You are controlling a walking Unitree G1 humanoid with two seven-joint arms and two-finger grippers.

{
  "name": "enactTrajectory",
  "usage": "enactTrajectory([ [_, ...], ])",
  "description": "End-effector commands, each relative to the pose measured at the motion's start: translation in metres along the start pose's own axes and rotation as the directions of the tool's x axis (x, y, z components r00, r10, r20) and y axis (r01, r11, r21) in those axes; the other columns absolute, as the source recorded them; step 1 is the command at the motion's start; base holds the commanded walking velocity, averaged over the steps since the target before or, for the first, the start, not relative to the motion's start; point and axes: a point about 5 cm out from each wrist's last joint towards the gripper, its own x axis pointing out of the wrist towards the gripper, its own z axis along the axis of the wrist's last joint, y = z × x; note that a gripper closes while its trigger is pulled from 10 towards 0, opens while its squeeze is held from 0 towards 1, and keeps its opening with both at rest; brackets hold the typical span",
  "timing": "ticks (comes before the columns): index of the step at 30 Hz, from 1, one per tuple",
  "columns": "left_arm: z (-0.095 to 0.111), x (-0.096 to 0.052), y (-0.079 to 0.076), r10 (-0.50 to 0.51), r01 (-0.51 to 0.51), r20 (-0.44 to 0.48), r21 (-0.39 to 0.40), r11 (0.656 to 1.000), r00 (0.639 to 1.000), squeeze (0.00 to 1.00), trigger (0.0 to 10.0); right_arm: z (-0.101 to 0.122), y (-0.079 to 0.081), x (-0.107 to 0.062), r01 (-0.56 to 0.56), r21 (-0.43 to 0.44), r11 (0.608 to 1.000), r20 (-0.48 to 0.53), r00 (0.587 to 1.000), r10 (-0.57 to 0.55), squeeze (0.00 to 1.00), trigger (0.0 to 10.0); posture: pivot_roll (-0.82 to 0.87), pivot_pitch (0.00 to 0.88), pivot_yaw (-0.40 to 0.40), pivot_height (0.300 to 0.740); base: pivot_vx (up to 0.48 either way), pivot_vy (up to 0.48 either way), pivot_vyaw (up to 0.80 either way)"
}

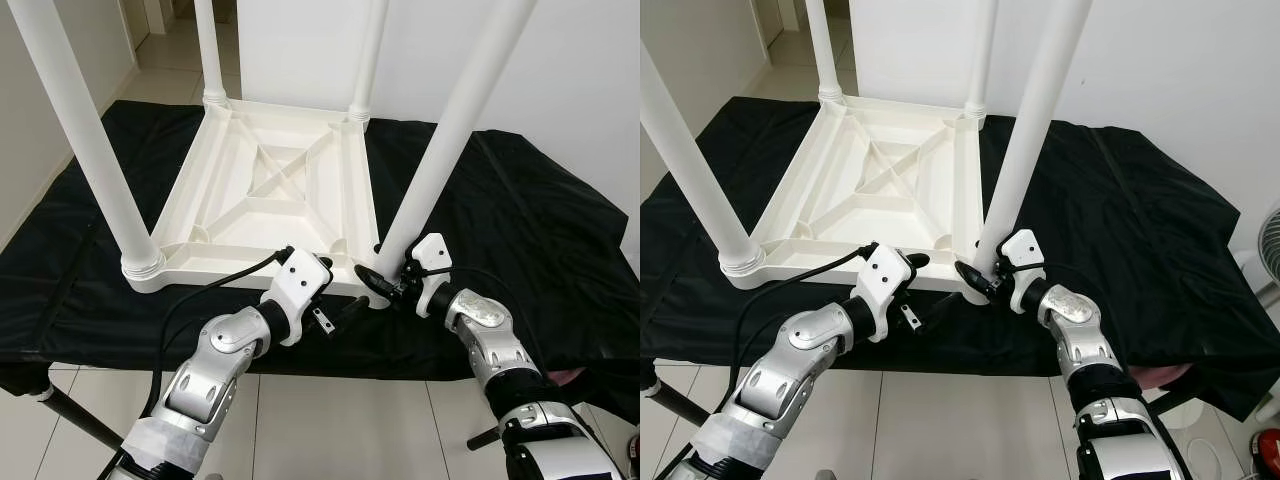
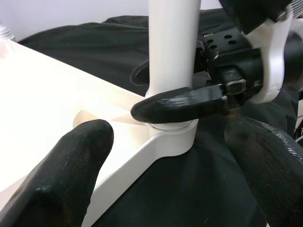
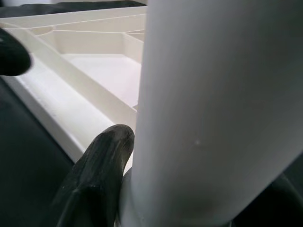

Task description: Building children table

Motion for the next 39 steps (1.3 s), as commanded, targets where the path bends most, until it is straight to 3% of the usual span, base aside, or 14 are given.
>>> enactTrajectory([
  [1, 0.002, 0.002, 0.001, 0.009, -0.009, 0.008, 0.046, 0.999, 1.0, 0.0, 10.0, -0.017, -0.002, -0.007, 0.122, -0.024, 0.992, -0.101, 0.987, -0.124, 0.0, 10.0, -0.05, 0.0, -0.044, 0.74, 0.0, 0.0, 0.0],
  [7, 0.001, 0.002, 0.003, 0.015, -0.015, 0.003, 0.072, 0.997, 1.0, 0.0, 10.0, -0.019, 0.003, -0.006, 0.175, -0.03, 0.984, -0.11, 0.978, -0.177, 0.0, 10.0, -0.06, 0.0, -0.04, 0.74, 0.0, 0.0, 0.0],
  [8, 0.002, 0.004, 0.004, 0.015, -0.015, 0.005, 0.056, 0.998, 1.0, 0.0, 10.0, -0.023, 0.008, -0.005, 0.275, 0.04, 0.961, -0.135, 0.954, -0.268, 0.0, 10.0, -0.06, 0.0, -0.04, 0.74, 0.0, 0.0, 0.0],
  [11, 0.002, 0.006, 0.006, 0.015, -0.015, 0.001, 0.031, 0.999, 1.0, 0.0, 10.0, -0.025, 0.017, -0.005, 0.381, 0.102, 0.919, -0.151, 0.919, -0.364, 0.0, 10.0, -0.07, 0.0, -0.044, 0.74, 0.0, 0.0, 0.0],
  [15, 0.001, 0.007, 0.006, 0.015, -0.015, -0.001, 0.026, 1.0, 1.0, 0.0, 10.0, -0.024, 0.021, -0.005, 0.419, 0.121, 0.9, -0.15, 0.904, -0.4, 0.0, 10.0, -0.07, 0.0, -0.048, 0.74, 0.0, 0.0, 0.0],
  [17, 0.0, 0.009, 0.006, 0.015, -0.015, -0.001, 0.007, 1.0, 1.0, 0.0, 10.0, -0.022, 0.028, -0.003, 0.519, 0.143, 0.843, -0.167, 0.852, -0.496, 0.0, 10.0, -0.07, 0.0, -0.053, 0.74, 0.0, 0.0, 0.0],
  [20, 0.0, 0.009, 0.006, 0.015, -0.015, -0.001, 0.007, 1.0, 1.0, 0.0, 10.0, -0.022, 0.028, -0.003, 0.519, 0.143, 0.843, -0.167, 0.852, -0.496, 0.0, 10.0, -0.07, 0.0, -0.053, 0.74, 0.0, 0.0, 0.0],
  [21, 0.0, 0.009, 0.006, 0.018, -0.018, -0.003, -0.006, 1.0, 1.0, 0.0, 10.0, -0.02, 0.03, -0.001, 0.574, 0.161, 0.803, -0.178, 0.817, -0.548, 0.0, 10.0, -0.07, 0.0, -0.061, 0.74, 0.0, 0.0, 0.0],
  [23, -0.001, 0.01, 0.007, 0.023, -0.023, -0.008, -0.021, 0.999, 1.0, 0.0, 10.0, -0.016, 0.035, 0.003, 0.583, 0.179, 0.793, -0.165, 0.812, -0.56, 0.0, 10.0, -0.07, 0.0, -0.059, 0.74, 0.0, 0.0, 0.0],
  [27, -0.002, 0.01, 0.007, 0.023, -0.023, -0.01, -0.03, 0.999, 1.0, 0.0, 10.0, -0.01, 0.04, 0.006, 0.573, 0.189, 0.798, -0.139, 0.82, -0.556, 0.0, 10.0, -0.07, 0.0, -0.057, 0.74, 0.0, 0.0, 0.0],
  [28, -0.002, 0.009, 0.007, 0.026, -0.026, -0.015, -0.031, 0.999, 1.0, 0.0, 10.0, -0.008, 0.041, 0.006, 0.55, 0.201, 0.811, -0.119, 0.835, -0.537, 1.0, 10.0, -0.07, 0.0, -0.057, 0.74, 0.0, 0.0, 0.0],
  [33, -0.002, 0.009, 0.008, 0.029, -0.03, -0.02, -0.031, 0.999, 0.999, 0.0, 10.0, -0.005, 0.04, 0.005, 0.521, 0.229, 0.823, -0.092, 0.853, -0.514, 1.0, 10.0, -0.07, 0.0, -0.061, 0.74, 0.0, 0.0, 0.0],
  [36, -0.003, 0.008, 0.007, 0.029, -0.03, -0.024, -0.033, 0.999, 0.999, 0.0, 10.0, -0.003, 0.04, -0.001, 0.372, 0.293, 0.881, -0.055, 0.926, -0.373, 1.0, 10.0, -0.06, 0.0, -0.06, 0.74, 0.0, 0.0, 0.0],
  [39, -0.003, 0.007, 0.006, 0.028, -0.029, -0.026, -0.034, 0.999, 0.999, 0.0, 10.0, -0.002, 0.039, -0.004, 0.29, 0.262, 0.92, -0.022, 0.955, -0.295, 0.95, 10.0, -0.07, 0.0, -0.058, 0.74, 0.0, 0.0, 0.0],
])
